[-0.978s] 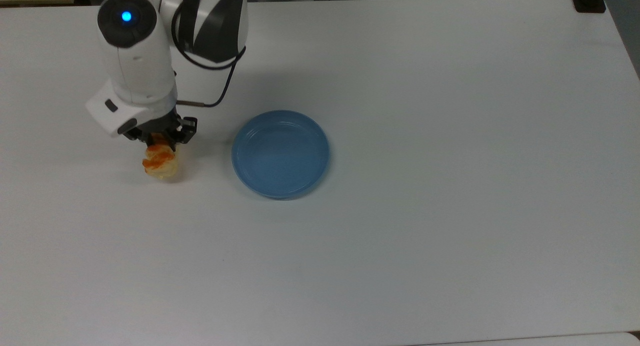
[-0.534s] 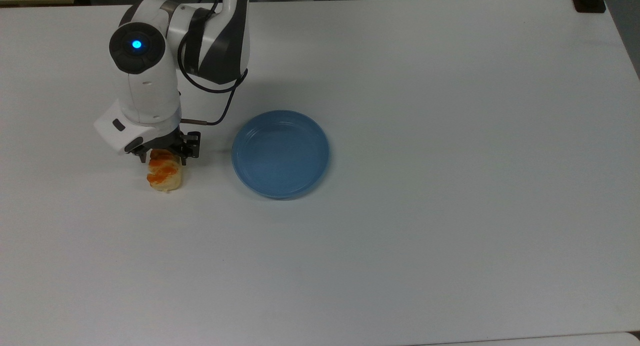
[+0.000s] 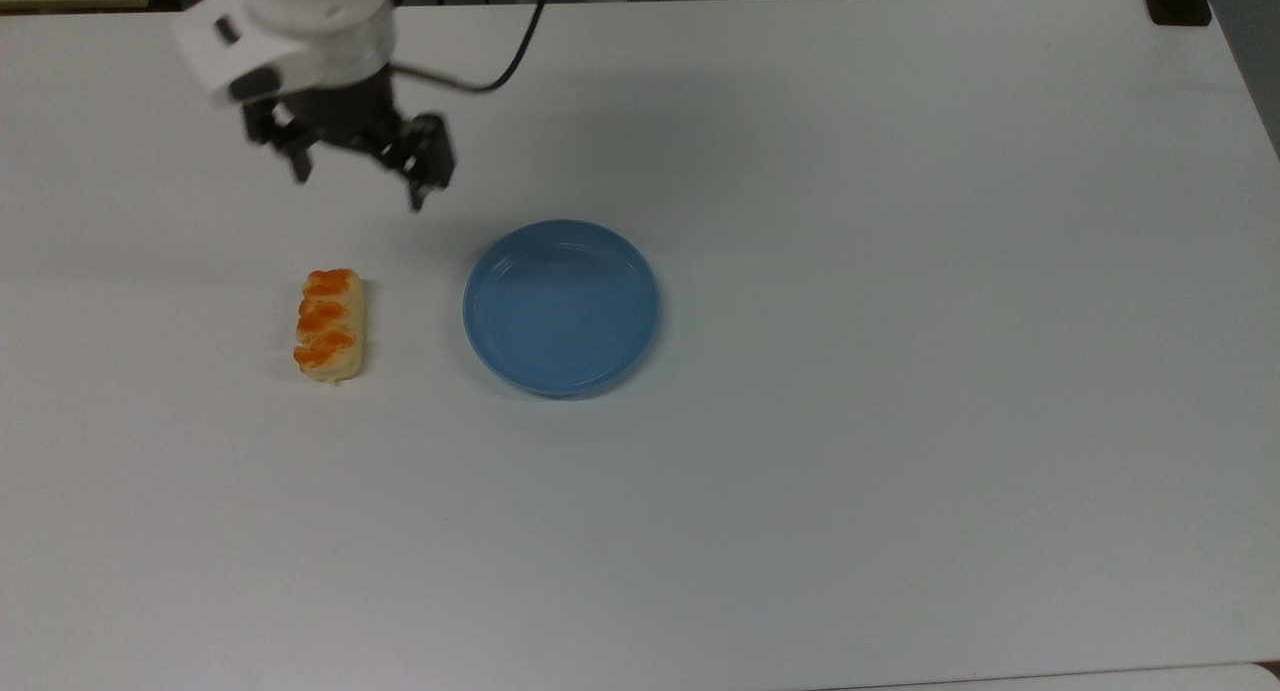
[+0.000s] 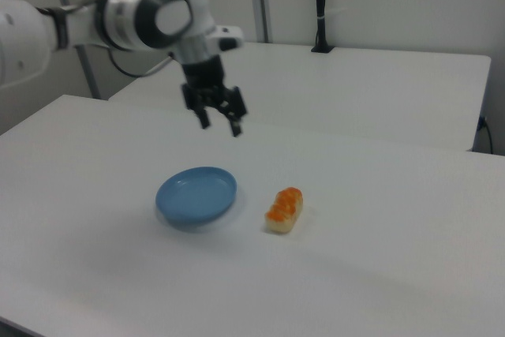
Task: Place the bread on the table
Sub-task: 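Open the gripper and lift it away from the bread roll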
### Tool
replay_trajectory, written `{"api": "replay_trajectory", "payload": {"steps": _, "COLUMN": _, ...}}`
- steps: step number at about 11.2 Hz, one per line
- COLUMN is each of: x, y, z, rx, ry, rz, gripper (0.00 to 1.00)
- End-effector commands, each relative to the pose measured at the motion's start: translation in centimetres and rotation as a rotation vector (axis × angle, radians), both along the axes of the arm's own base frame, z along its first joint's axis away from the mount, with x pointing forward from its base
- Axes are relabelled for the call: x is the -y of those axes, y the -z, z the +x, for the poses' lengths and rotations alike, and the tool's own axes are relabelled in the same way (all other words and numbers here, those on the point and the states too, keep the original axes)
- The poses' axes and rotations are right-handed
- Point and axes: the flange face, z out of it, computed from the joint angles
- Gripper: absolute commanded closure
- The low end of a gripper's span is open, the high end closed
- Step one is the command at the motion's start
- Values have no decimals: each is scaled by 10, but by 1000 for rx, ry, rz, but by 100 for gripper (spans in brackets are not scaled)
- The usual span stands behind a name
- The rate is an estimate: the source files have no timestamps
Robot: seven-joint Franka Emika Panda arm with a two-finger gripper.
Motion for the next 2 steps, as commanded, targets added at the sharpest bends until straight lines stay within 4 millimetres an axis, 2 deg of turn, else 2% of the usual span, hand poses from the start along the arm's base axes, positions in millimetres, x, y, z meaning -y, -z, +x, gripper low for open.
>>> {"api": "replay_trajectory", "payload": {"steps": 1, "x": -59, "y": -38, "z": -42, "rx": -76, "ry": -38, "rz": 23, "gripper": 0}}
{"api": "replay_trajectory", "payload": {"steps": 2, "x": -68, "y": -48, "z": -49, "rx": -82, "ry": -50, "rz": 40, "gripper": 0}}
